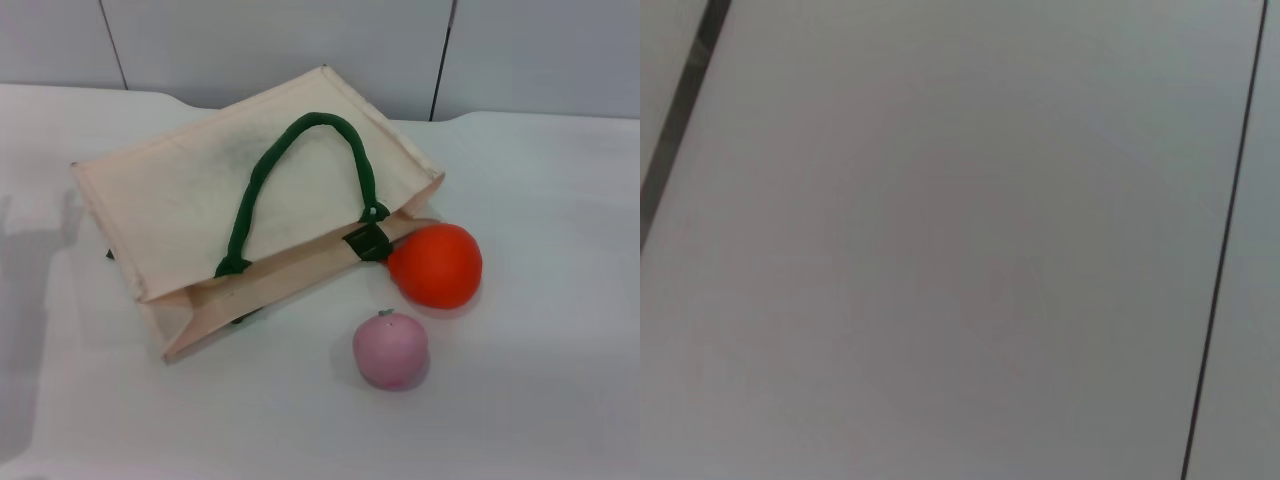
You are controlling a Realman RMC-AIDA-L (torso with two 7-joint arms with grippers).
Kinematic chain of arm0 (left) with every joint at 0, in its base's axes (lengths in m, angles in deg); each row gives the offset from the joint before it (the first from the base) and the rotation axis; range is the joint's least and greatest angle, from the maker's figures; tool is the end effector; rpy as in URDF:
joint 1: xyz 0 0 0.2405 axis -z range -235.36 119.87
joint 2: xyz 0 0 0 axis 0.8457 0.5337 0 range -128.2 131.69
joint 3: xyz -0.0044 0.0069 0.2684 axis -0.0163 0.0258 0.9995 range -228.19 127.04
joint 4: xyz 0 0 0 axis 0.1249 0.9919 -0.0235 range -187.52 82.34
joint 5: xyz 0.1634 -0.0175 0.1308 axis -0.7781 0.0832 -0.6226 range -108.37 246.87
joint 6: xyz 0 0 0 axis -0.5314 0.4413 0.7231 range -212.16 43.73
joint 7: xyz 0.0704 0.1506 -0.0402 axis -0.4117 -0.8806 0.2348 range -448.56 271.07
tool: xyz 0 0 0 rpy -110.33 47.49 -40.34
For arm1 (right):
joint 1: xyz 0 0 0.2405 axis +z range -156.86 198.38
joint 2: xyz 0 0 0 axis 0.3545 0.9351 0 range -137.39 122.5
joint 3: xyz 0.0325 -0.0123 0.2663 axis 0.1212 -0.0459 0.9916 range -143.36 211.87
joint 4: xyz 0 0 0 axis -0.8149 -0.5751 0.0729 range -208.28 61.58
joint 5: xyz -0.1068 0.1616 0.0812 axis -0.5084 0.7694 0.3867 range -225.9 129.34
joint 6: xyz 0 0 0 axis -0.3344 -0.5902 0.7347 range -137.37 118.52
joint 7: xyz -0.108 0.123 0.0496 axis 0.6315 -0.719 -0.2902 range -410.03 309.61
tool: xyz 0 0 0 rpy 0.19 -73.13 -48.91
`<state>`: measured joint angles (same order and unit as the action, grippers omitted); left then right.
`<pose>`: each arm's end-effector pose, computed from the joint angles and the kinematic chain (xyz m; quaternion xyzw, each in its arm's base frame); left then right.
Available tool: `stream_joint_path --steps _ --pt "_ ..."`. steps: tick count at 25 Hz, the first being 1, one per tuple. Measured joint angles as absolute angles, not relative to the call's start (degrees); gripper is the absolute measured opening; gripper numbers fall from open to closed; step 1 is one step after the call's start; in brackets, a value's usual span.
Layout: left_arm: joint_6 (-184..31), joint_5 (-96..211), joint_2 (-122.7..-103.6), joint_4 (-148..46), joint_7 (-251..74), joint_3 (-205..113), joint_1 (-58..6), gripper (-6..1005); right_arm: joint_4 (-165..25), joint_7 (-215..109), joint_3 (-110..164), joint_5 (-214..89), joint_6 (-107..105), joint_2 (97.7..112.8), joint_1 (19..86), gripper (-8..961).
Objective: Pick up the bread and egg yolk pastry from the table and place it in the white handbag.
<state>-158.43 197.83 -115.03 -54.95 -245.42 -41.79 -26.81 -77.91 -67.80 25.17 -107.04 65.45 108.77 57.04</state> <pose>-0.3602 0.3804 0.0657 -0.5193 -0.2980 -0.4137 0.6858 0.3092 0.4126 0.0445 -0.5990 0.2323 0.4085 0.6483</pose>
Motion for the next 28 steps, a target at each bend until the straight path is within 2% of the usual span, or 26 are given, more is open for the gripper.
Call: stream_joint_path --steps 28 --pt "-168.95 198.44 -114.73 -57.98 -245.27 -41.38 -27.80 848 -75.99 -72.19 24.67 -109.03 70.80 108.74 57.82 877"
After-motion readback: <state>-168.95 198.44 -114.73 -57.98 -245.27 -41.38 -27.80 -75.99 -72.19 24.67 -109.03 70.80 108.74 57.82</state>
